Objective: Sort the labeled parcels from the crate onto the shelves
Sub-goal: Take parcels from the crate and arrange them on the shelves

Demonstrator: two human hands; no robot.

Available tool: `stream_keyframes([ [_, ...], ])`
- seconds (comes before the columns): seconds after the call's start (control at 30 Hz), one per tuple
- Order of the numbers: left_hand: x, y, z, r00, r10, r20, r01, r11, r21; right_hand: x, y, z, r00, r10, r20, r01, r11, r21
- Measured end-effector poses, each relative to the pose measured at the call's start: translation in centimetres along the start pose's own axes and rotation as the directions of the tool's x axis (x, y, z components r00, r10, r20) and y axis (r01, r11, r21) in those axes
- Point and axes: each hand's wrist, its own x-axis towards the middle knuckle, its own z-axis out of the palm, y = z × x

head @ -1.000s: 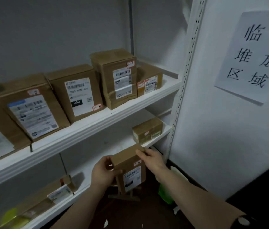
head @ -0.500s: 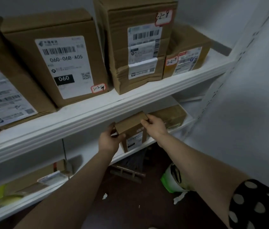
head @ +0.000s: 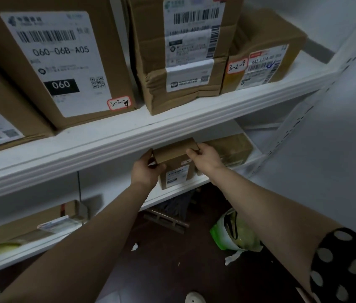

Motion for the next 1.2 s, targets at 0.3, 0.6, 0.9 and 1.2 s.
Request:
stream_keyframes([
  [0.3, 0.5, 0.0, 0.7, 0.997, -0.074, 0.005, 0.075, 0.997, -0.024, -0.1, 0.2, -0.1, 1.0, -0.028, 0.005, 0.028, 0.999, -0.017],
  [0.6, -1.2, -0.1, 0.1, 0.989, -0.151, -0.007, 0.151, 0.988, 0.037, -2.1, 0.1, -0.6, 0.999, 0.028, -0.047, -0.028, 1.0, -0.002],
  [0.9, -9.2, 2.1, -1.1, 0.967, -0.036, 0.251, -0.07, 0.914, 0.401, -13.2, 0.6, -2.2, 0.987, 0.076, -0.141, -0.077, 0.997, 0.005],
  [1.2, -22.1, 1.5, -2.3, 0.754, 0.091, 0.651, -0.548, 0.633, 0.547, -32.5, 2.4, -0.3, 0.883, 0.245, -0.399, -0.205, 0.968, 0.142],
])
